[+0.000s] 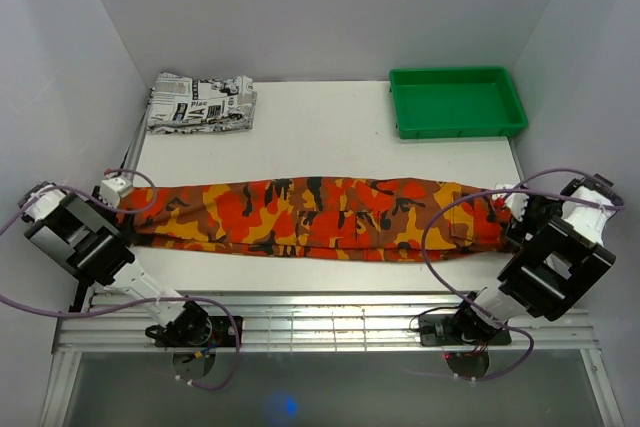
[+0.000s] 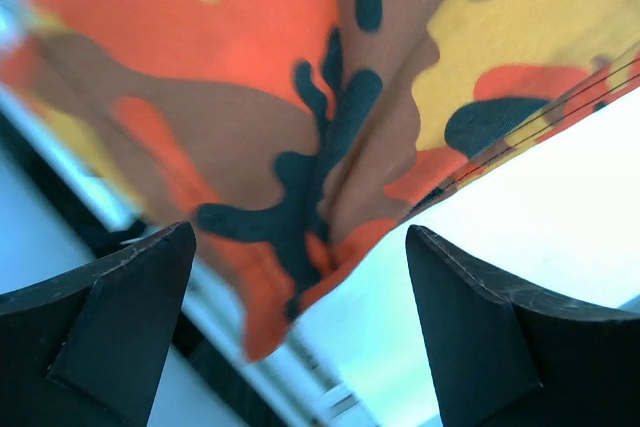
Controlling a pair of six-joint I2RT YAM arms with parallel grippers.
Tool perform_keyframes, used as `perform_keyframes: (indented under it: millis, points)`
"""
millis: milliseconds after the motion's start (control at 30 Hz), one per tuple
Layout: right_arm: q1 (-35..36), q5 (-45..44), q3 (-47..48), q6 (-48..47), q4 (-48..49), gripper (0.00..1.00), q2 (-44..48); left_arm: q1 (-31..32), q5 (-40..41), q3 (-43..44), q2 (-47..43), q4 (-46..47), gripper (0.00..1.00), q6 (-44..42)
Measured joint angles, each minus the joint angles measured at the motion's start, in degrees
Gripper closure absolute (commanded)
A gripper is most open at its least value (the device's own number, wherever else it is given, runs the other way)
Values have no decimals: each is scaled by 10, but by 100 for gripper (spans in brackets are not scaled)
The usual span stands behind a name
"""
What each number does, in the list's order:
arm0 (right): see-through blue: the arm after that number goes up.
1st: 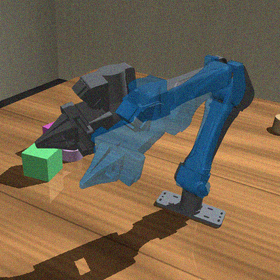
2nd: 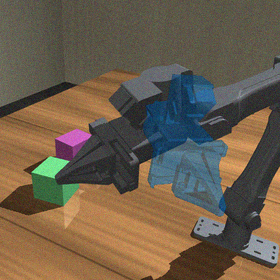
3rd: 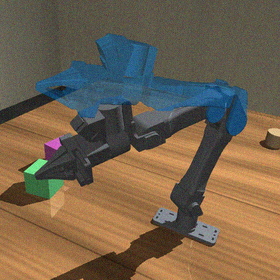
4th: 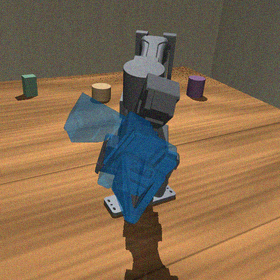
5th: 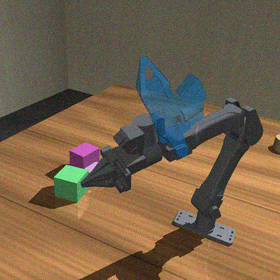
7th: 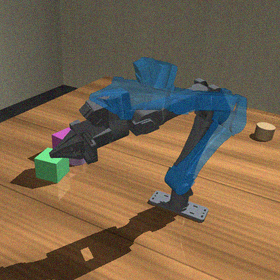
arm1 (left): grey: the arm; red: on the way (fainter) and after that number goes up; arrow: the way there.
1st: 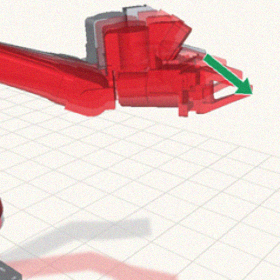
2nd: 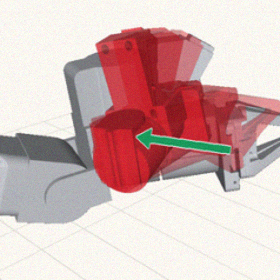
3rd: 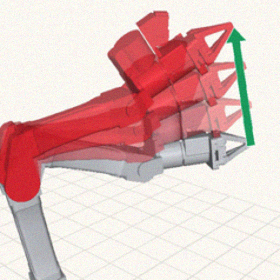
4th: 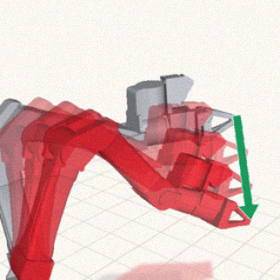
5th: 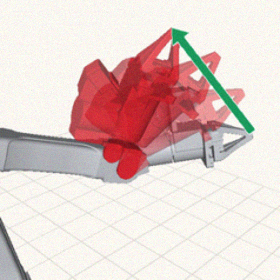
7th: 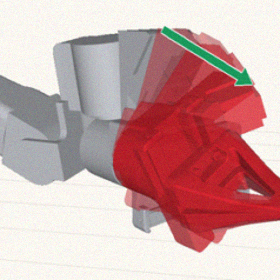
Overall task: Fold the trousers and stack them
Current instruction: Fold the trousers
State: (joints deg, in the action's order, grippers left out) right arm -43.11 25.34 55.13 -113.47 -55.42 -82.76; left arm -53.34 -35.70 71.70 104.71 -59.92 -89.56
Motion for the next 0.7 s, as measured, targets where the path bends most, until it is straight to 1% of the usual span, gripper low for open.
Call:
perform_keyframes:
  millis: [133,233,267,333,367,400,433,467,500,533,567,633,700]
  points:
    - [2,28,119,-1,-66,11,10,-5,-49,80,-36,-86,2,-43]
    - [31,45,196,7,-105,15,22,1,-87,109,-84,-108,4,-60]
    - [54,49,206,16,-108,18,32,8,-93,103,-107,-113,6,-65]
    - [127,56,197,47,-111,25,60,43,-97,68,-159,-117,9,-71]
    - [176,54,178,75,-102,31,78,73,-99,39,-186,-120,11,-70]
    - [226,53,151,103,-87,34,97,107,-102,11,-207,-127,17,-65]
    - [290,50,119,134,-71,36,114,143,-103,-15,-224,-129,21,-57]
    - [346,41,85,168,-52,40,128,182,-105,-39,-234,-126,24,-44]
    - [406,33,50,203,-28,42,139,214,-106,-62,-241,-119,33,-30]
    - [456,23,23,234,-11,44,144,239,-107,-78,-242,-114,38,-15]
    - [504,10,-3,265,7,48,146,268,-106,-97,-242,-103,42,3]
    - [581,-9,-33,325,37,51,137,318,-101,-132,-242,-77,49,38]
    - [638,-30,-49,377,68,53,122,363,-91,-162,-242,-50,51,73]
